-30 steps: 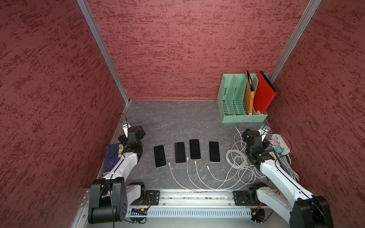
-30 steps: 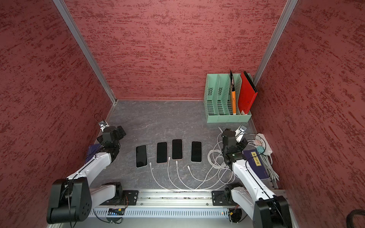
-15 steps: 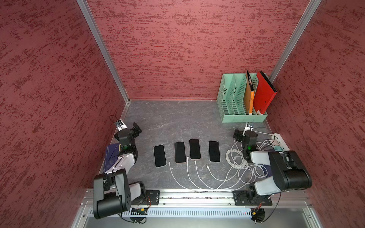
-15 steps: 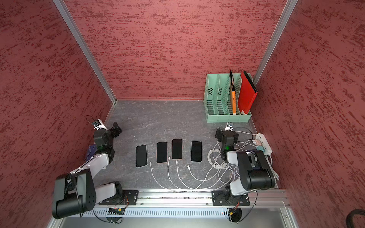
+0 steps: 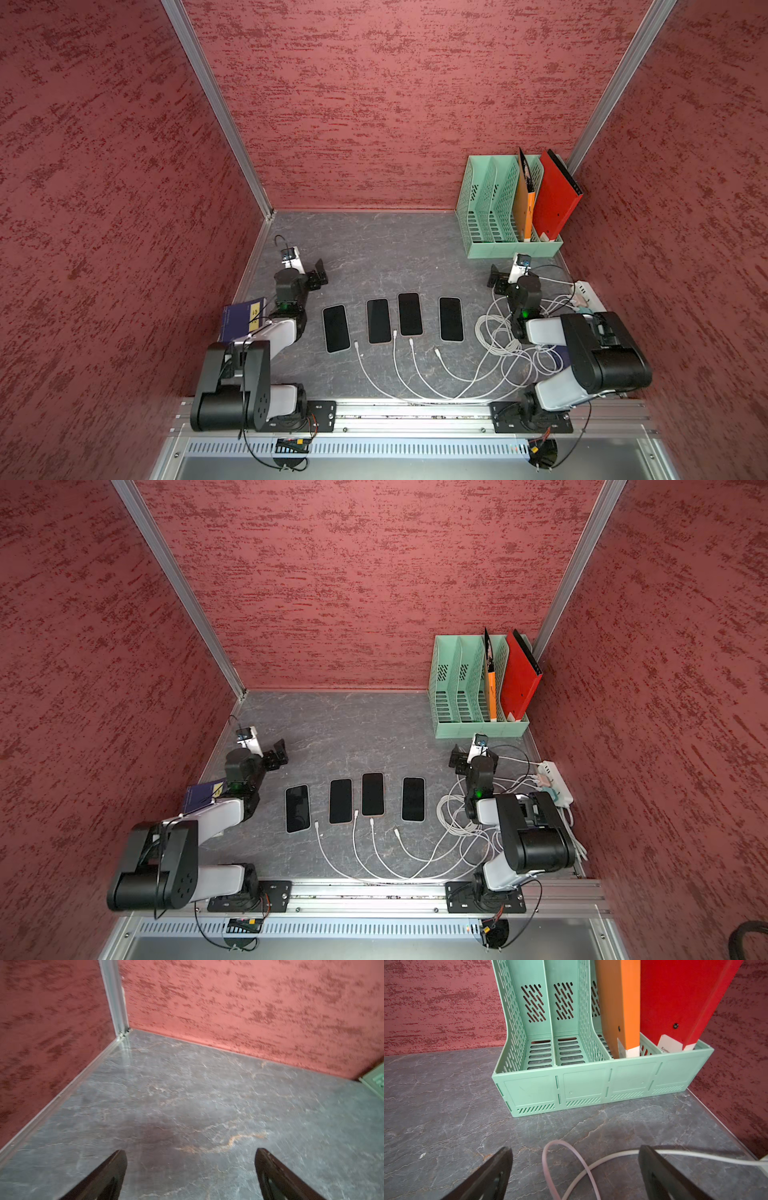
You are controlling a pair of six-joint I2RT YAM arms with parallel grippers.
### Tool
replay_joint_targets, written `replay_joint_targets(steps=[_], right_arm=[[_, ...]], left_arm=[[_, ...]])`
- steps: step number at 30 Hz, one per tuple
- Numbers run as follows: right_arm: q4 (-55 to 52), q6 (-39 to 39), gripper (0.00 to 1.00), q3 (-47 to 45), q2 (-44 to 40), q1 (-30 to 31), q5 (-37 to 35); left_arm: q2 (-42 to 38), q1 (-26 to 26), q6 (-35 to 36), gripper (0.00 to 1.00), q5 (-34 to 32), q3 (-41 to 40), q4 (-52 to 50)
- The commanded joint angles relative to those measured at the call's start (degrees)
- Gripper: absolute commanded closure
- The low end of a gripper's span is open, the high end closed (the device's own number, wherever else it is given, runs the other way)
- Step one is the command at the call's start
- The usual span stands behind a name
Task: Unplug the charging cable from the phone
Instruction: Reset both arms
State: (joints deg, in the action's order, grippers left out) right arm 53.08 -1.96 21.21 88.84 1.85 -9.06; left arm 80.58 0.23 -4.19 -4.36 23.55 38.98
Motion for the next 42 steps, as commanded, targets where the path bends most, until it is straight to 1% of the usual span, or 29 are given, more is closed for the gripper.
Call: replay_joint_targets(steps=[1,7,11,16,18,22,42], right_arm=[[1.83,0.94,0.01,-0.42,-0.26,-0.39,1.01],[1.72,0.99,0.01,-0.36,-0.24,-0.42,1.13],[1.72,0.99,0.01,-0.31,-0.18,-0.4,1.15],[1.72,0.99,0.01,-0.32,-0.23,-0.4,1.15],[1.69,0.98,0.02,-0.31,-0.21,-0.37,1.15],[1.72,0.96,0.01,-0.31,-0.22,-0.38,1.14],[1.71,0.99,0.02,-0.29,-0.22,-0.38,1.15]], left_arm=[[6.71,-0.6,4.67,0.0,-1.14,-3.04,14.61],[7.01,-0.82,4.74,0.0,-1.44,-3.24,15.26],[6.94,-0.27,4.55,0.0,-0.34,-2.88,14.46],[6.82,1.09,4.12,0.0,3.14,-2.38,13.15],[6.82,1.28,5.51,0.0,7.62,-1.93,12.2],[6.71,1.66,5.69,0.0,9.08,-1.93,12.09],[6.78,1.9,5.55,0.0,9.52,-1.83,11.91]])
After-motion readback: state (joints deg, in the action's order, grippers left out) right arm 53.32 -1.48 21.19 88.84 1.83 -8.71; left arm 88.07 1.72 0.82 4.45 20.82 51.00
